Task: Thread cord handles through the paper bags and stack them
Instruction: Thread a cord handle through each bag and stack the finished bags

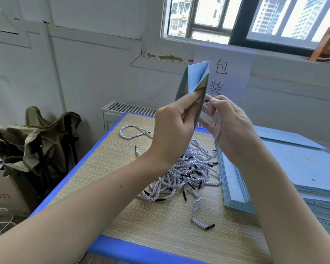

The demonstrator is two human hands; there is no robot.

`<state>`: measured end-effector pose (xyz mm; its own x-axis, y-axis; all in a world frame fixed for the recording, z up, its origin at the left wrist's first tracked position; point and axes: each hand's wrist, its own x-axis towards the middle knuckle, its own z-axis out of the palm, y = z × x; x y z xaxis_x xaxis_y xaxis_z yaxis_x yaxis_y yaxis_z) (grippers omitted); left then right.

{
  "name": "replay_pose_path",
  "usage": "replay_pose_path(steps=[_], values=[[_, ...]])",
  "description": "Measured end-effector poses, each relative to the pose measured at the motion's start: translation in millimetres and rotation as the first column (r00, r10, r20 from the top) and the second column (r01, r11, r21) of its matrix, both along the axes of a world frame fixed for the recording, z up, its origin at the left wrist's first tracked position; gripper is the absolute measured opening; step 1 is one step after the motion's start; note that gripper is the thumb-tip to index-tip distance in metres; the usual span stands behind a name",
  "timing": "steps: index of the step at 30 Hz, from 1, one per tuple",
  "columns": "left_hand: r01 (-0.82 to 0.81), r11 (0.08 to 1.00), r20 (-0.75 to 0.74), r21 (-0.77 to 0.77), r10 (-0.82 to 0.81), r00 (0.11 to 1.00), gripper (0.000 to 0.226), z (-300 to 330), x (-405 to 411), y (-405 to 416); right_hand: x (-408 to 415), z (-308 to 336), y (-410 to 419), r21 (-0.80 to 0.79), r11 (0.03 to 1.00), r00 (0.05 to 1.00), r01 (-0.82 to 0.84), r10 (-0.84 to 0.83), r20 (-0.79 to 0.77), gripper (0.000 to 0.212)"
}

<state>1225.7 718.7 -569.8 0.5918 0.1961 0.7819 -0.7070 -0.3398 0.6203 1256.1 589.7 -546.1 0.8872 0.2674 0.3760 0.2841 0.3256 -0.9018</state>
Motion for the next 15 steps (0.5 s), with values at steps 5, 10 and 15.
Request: replay_pose_path(steps=[5,10,15], values=[[-0.01,1.0,0.006,0.012,0.01,1.0,0.031,0.0,0.1,-0.2,-3.1,1.7,-0.3,0.009,1.0,0.999,0.014,-0.014,-0.034,0.035],[-0.017,1.0,0.006,0.023,0.017,1.0,0.032,0.2,0.4,-0.4,-5.0,3.2,-0.9,0.001,1.0,0.999,0.016,-0.016,-0.049,0.034],[0.001,1.0,0.01,0.018,-0.001,1.0,0.031,0.1,-1.0,-1.0,-5.3,2.4,0.3,-0.042,0.997,0.998,0.061,-0.062,-0.028,0.032]])
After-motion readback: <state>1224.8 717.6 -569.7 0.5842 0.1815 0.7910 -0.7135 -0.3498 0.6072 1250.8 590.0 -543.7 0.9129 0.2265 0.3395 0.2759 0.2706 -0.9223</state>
